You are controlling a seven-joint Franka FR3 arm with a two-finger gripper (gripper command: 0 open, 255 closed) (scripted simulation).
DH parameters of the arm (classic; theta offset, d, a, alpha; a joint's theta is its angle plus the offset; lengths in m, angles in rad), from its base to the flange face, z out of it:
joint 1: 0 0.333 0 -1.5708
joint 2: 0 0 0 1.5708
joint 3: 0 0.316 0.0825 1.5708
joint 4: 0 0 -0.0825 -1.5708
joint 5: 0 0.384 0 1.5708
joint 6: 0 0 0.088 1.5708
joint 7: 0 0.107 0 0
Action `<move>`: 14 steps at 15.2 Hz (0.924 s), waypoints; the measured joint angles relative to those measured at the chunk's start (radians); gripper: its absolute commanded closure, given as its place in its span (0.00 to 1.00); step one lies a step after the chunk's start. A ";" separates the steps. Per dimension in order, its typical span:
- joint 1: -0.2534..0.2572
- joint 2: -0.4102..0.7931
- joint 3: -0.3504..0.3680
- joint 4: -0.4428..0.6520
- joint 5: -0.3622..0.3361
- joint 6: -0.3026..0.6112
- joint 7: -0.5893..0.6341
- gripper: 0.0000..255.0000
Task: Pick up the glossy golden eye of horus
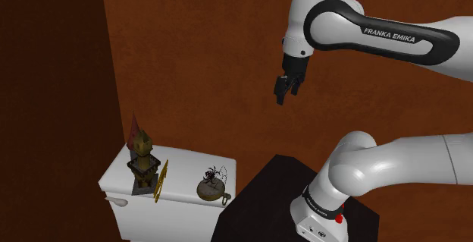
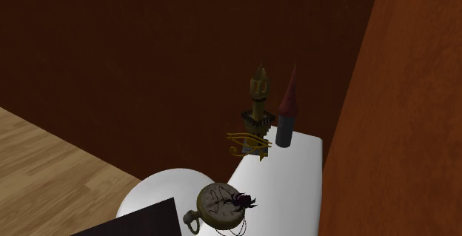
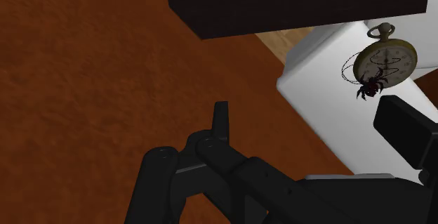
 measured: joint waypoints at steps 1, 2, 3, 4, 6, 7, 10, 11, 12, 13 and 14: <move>0.000 0.000 0.000 0.000 0.000 0.000 0.000 0.00; 0.001 0.007 0.010 -0.006 0.010 0.012 0.017 0.00; 0.001 0.011 0.020 -0.019 0.023 0.027 0.040 0.00; 0.004 0.016 0.039 -0.033 0.042 0.044 0.073 0.00; 0.008 0.038 0.073 -0.063 0.079 0.092 0.138 0.00; 0.010 0.047 0.090 -0.071 0.098 0.109 0.171 0.00; 0.014 0.093 0.139 -0.103 0.150 0.188 0.266 0.00; 0.016 0.126 0.162 -0.098 0.169 0.216 0.302 0.00; 0.017 0.149 0.181 -0.107 0.186 0.249 0.336 0.00; 0.015 0.180 0.196 -0.111 0.198 0.286 0.364 0.00; 0.017 0.195 0.211 -0.121 0.213 0.312 0.394 0.00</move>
